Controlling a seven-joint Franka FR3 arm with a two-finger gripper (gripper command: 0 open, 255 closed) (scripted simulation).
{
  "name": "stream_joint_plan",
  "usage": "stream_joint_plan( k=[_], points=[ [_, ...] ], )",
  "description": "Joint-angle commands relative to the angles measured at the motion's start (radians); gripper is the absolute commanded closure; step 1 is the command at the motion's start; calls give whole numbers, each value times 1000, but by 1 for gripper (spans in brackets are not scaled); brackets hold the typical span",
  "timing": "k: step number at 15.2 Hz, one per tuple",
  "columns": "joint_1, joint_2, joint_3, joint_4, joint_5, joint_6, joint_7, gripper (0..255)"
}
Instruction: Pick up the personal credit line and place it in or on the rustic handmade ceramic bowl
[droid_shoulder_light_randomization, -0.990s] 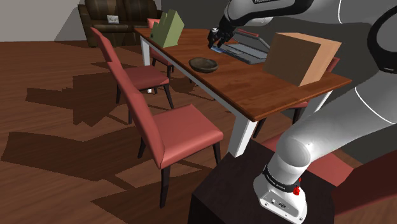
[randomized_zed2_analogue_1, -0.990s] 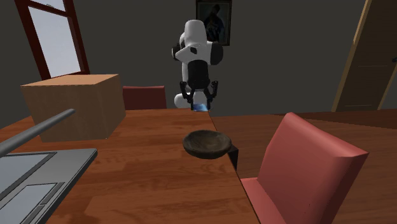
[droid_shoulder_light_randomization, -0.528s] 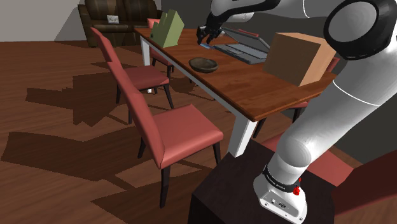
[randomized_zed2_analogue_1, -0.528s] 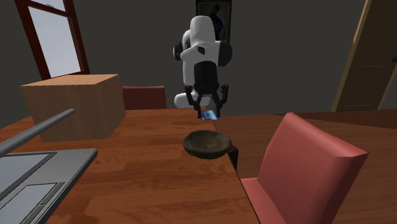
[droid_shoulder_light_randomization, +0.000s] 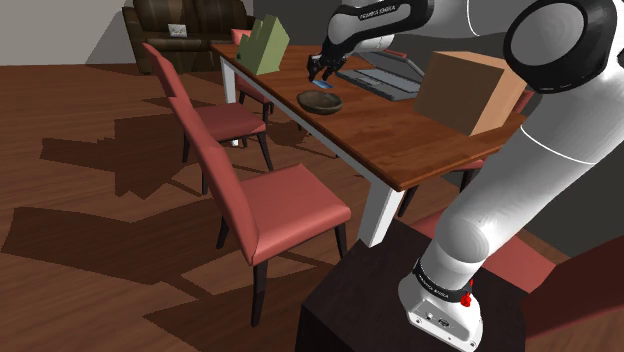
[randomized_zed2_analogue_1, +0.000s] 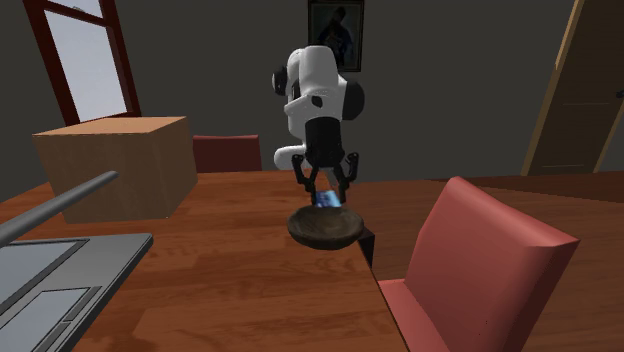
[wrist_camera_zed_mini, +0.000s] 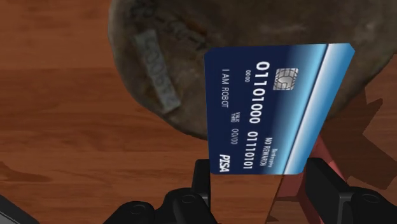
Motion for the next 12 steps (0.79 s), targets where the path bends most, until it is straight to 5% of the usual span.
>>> stream_joint_plan(
  k=[1,12],
  points=[
    [0,4,-1,-22,1,27,0,255],
    [-1,23,-3,-92,3,115,-2,255]
  ],
)
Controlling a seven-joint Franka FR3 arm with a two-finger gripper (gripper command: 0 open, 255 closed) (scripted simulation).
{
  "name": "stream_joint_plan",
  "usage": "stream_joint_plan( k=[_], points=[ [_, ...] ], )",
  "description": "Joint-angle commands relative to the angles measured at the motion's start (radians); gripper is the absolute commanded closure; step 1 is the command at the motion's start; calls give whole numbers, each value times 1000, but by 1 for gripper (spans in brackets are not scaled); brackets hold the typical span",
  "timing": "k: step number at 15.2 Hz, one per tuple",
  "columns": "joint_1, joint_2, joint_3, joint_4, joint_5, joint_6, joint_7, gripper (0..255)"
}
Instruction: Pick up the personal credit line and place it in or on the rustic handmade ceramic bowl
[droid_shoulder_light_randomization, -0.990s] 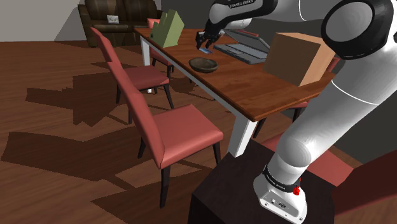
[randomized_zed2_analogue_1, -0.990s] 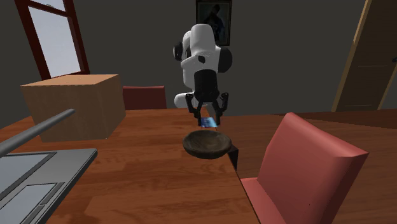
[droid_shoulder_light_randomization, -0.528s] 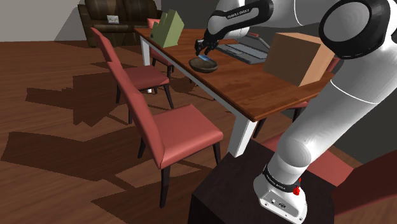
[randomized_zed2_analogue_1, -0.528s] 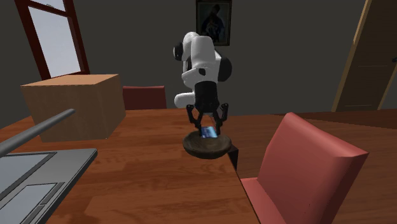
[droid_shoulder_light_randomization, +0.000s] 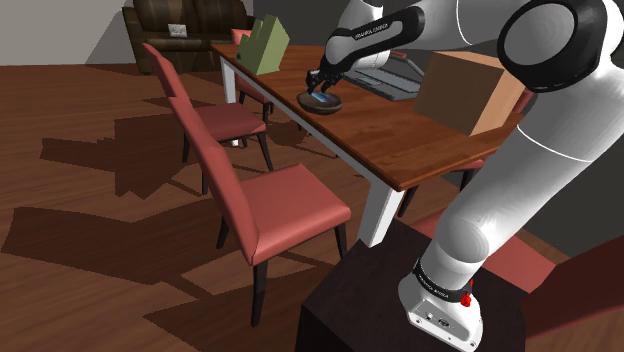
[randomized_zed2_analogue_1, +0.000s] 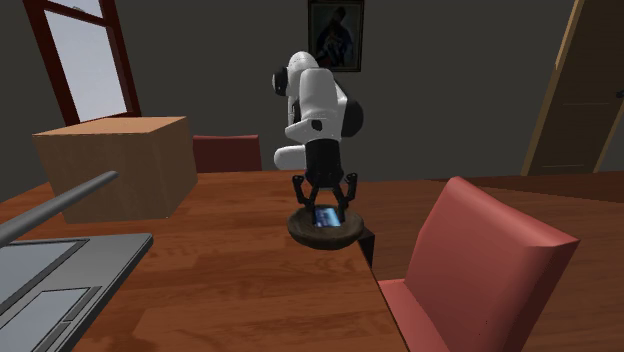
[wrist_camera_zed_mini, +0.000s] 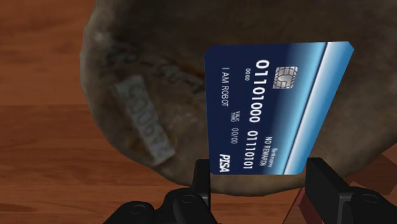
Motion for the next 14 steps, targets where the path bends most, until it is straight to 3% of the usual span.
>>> stream_joint_plan(
  k=[1,3,4,9,14],
  points=[
    [0,0,0,-1,0,1,0,255],
    [0,0,0,0,0,0,0,255],
    [0,0,0,0,0,0,0,0],
    [0,0,0,0,0,0,0,0],
    [-3,-106,9,-5,-22,-100,15,0]
  ],
)
